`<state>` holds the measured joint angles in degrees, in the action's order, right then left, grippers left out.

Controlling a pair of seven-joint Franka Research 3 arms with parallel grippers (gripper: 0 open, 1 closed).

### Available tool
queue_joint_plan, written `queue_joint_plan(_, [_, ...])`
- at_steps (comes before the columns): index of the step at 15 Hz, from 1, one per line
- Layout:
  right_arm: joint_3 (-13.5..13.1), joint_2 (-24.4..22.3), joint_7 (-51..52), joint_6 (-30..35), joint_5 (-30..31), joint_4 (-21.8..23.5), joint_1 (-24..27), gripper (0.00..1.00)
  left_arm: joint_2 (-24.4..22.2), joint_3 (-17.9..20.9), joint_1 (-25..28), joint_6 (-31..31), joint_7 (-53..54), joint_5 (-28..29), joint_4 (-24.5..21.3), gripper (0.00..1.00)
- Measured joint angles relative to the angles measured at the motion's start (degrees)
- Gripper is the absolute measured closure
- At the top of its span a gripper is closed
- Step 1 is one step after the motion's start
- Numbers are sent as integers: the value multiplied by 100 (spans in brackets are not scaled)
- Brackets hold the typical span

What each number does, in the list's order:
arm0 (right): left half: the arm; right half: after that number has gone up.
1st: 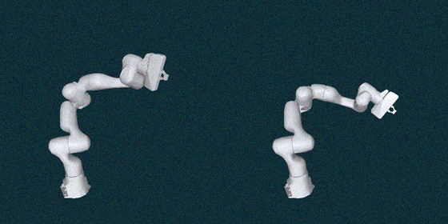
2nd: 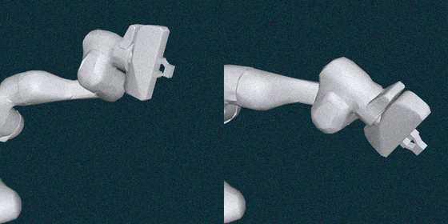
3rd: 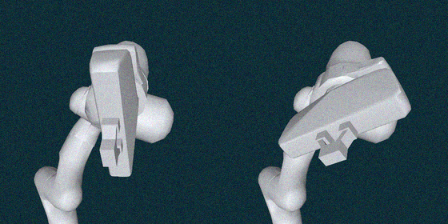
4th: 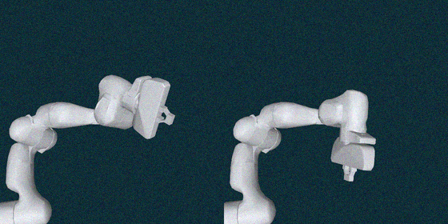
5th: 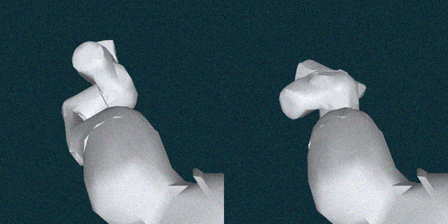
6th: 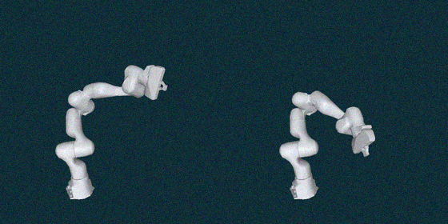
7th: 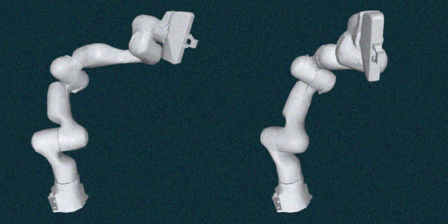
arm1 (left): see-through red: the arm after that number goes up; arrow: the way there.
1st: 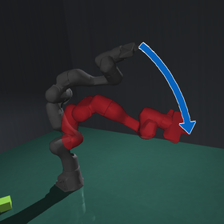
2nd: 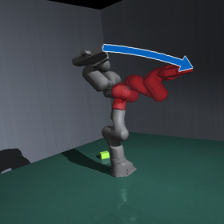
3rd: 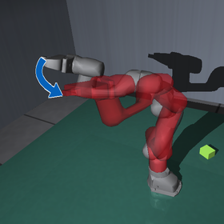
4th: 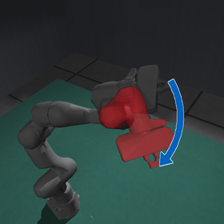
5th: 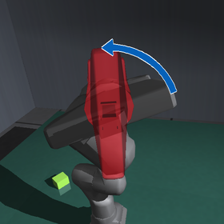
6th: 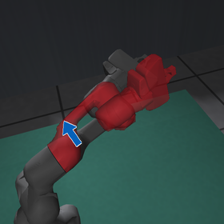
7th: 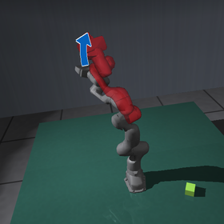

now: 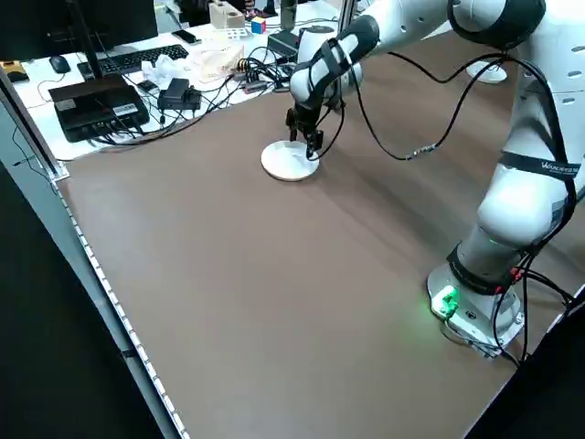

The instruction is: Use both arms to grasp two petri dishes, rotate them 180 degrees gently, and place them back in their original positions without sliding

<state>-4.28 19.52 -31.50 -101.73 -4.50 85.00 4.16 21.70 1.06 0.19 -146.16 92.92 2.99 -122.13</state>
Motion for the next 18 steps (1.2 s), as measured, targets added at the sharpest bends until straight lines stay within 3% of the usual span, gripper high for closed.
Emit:
queue_joint_plan(1, [5, 49, -238, -11, -1, 4, -1, 0, 16, 0, 21, -35, 19, 0, -31, 19])
queue_joint_plan(2, [7, 104, -443, -31, -2, 13, -4, 0, 32, -1, 35, -42, 22, 0, -42, 20])
queue_joint_plan(4, [5, 211, -724, -188, -3, 48, -3, 0, 79, -14, 114, -82, 22, 0, -53, 34])
queue_joint_plan(7, [4, 303, -1544, -698, -9, 331, -3, 0, 216, -278, 496, -213, 22, 0, -75, 35])
queue_joint_plan(11, [-6, 339, -2252, -833, -188, 628, 47, 0, 393, -917, 1184, -264, 26, 0, -80, 39])
queue_joint_plan(13, [-18, 339, -2308, -886, -533, 805, 198, 0, 416, -1021, 1243, -278, 26, 0, -80, 39])
queue_joint_plan(18, [2, 345, -2886, -1508, -663, 1379, 342, 0, 432, -1067, 1242, -452, 26, 0, -135, 39])
